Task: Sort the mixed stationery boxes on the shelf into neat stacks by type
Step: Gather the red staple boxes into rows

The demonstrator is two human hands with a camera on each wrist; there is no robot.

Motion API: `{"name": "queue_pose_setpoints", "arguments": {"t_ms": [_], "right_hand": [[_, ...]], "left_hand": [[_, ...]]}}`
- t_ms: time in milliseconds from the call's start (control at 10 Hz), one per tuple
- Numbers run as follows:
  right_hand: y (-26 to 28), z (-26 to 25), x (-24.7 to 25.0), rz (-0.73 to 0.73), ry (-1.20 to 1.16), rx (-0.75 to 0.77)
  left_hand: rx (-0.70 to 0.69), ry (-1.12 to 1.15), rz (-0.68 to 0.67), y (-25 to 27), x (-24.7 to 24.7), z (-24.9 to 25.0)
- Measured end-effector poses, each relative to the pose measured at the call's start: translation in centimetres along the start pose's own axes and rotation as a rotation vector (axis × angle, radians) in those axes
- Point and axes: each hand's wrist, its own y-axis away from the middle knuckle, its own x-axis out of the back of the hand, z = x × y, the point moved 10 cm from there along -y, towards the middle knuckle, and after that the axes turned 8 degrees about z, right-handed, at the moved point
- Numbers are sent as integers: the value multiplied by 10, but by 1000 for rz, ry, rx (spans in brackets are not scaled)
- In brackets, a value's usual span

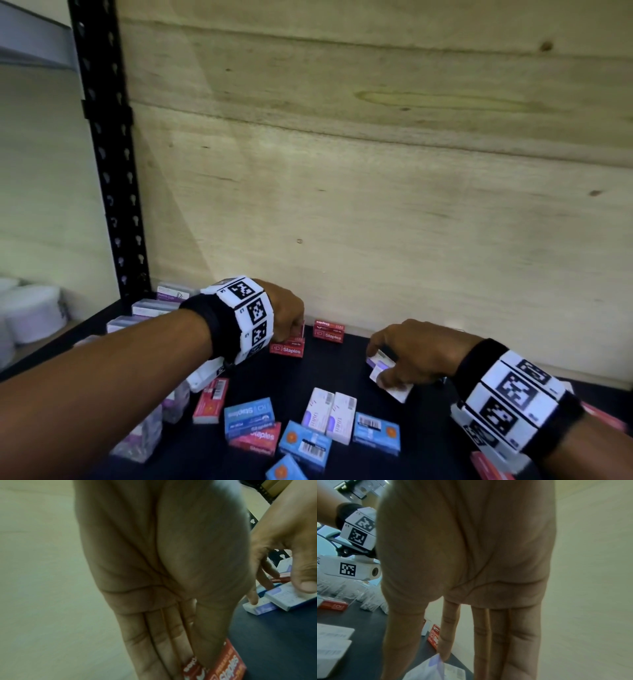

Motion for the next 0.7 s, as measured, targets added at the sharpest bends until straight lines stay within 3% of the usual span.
{"name": "queue_pose_setpoints", "arguments": {"t_ms": [200,400,500,700], "right_hand": [[-1,-35,26,103,-23,131],[-8,-115,38,85,-139,320],[-9,-152,40,52,-138,377],[-12,-200,15,-80,34,399]], "left_hand": [[-12,51,20,22,27,-7],[125,139,229,48,38,-62],[171,176,268,69,43,-82],[151,150,142,104,49,-89]]}}
